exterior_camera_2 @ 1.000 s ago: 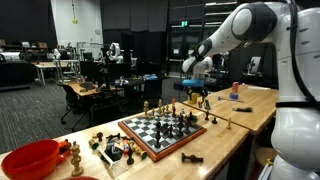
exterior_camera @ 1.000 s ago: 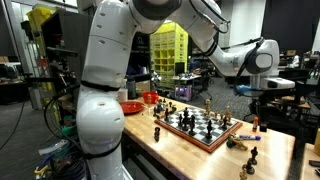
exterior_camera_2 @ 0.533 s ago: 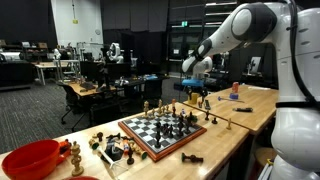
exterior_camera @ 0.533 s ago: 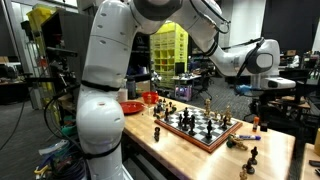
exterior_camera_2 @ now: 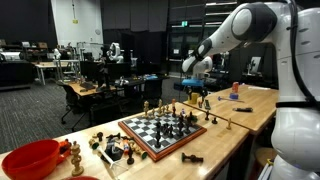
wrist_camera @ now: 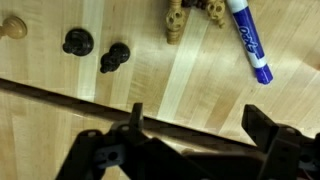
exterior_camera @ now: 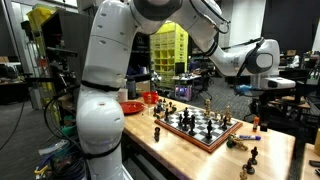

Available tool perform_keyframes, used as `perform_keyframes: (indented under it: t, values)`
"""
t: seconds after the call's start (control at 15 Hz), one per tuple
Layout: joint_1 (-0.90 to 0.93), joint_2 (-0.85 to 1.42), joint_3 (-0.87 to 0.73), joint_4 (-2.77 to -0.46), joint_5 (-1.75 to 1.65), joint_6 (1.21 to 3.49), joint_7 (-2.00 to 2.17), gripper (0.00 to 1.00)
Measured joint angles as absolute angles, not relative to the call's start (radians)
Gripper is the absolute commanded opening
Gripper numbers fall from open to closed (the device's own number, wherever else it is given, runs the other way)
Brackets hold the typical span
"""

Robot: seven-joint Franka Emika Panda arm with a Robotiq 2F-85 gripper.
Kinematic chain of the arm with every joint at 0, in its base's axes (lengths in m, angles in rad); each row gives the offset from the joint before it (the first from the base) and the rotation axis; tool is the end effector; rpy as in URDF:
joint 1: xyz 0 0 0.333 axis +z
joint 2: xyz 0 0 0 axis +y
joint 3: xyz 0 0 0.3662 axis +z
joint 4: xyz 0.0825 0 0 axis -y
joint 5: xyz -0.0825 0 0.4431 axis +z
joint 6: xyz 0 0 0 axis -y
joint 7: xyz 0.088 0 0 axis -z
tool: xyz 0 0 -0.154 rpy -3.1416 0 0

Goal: Pick up the black pawn and place it next to the black bishop

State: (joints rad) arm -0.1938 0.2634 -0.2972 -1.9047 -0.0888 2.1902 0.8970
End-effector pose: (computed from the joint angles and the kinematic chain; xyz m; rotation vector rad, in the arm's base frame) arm 0.5993 -0.3198 0.3403 2.3642 -1.8474 0.0922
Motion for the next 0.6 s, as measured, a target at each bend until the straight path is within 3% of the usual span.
perform_keyframes:
  t: [0.6]
  values:
    - [-0.199,0.264,-0.31,-1.932,-0.072,2.196,0.948,1.0]
